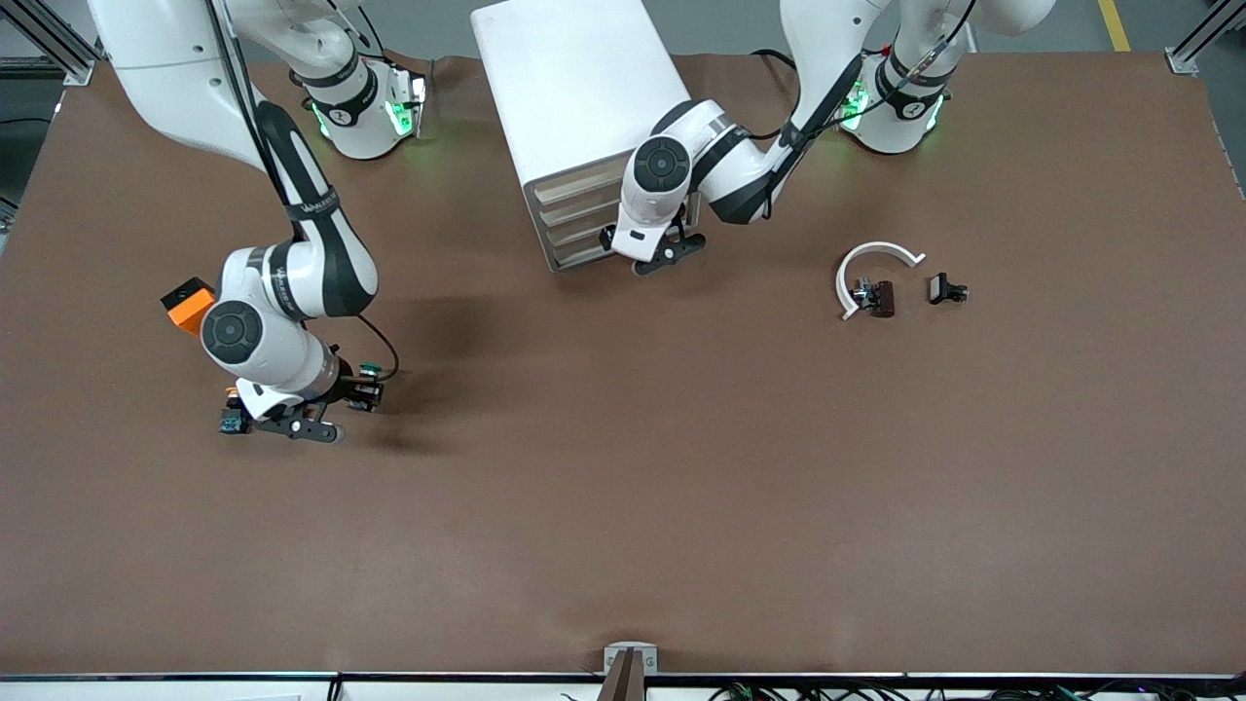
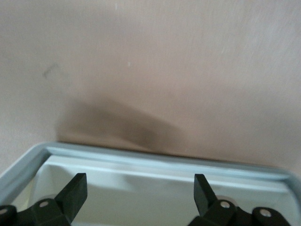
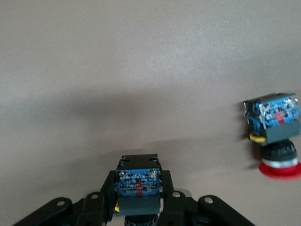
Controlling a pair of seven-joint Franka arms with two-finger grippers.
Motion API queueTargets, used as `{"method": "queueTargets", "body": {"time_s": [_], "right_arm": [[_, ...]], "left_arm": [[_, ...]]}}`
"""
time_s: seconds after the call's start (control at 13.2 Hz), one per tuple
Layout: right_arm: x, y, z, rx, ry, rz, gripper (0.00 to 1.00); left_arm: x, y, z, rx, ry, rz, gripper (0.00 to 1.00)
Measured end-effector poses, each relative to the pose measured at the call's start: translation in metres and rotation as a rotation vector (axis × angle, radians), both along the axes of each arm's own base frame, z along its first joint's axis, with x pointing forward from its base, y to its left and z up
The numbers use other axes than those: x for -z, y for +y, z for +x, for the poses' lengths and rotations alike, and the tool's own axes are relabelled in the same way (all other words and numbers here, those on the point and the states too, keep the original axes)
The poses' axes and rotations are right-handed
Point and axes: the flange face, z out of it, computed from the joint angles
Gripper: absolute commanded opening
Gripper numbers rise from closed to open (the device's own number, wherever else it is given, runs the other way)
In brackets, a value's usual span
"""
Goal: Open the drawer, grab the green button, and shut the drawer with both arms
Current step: 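Place the green button beside the red button with the right gripper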
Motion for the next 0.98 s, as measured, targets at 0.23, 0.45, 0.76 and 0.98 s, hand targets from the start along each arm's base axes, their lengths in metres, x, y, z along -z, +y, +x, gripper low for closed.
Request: {"method": "queueTargets", "body": {"time_s": [0.23,0.45,0.76,0.98], "right_arm": [[0.019,-0.011,0.008,0.016,-0.008,-0.007,0.00],[0.022,-0.025,0.014,0.037,-0.011,-0.008,0.00],[0.021,-0.026,0.015,0.040,-0.012,-0.008,1.00],[0.018,-0.025,0.017,0.037,-0.013,-0.006,1.00]], "left_arm": [[-0.037,0.032,0.087,-0.130,-0.079,-0.048,1.00],[-0.109,0.111,0.192,-0.222,-0.181,-0.028,1.00],[-0.204,0.213,0.274,-0.236,-0.316,-0.021,1.00],[-0.245,0.285,0.307,-0.279,-0.330,-0.008,1.00]]}}
